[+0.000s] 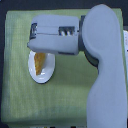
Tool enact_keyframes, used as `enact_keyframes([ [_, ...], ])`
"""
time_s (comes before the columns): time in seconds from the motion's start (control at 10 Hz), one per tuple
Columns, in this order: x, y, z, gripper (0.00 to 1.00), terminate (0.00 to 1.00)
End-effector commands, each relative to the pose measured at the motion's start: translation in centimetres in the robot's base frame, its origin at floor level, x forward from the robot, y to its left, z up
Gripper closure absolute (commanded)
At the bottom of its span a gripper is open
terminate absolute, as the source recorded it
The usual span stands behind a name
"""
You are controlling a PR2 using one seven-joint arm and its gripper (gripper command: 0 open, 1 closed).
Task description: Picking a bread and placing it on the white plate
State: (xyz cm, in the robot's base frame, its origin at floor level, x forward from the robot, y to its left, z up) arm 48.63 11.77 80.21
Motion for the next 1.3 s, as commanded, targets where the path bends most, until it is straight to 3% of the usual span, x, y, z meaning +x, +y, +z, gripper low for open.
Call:
enact_keyframes([
  [0.0,0.5,-0.1,2.1,0.0,0.0],
  [0.6,2.4,-5.9,10.7,0.0,0.0],
  [1.0,3.3,-11.4,14.0,0.0,0.0],
  [1.2,3.1,-14.8,13.8,0.0,0.0],
])
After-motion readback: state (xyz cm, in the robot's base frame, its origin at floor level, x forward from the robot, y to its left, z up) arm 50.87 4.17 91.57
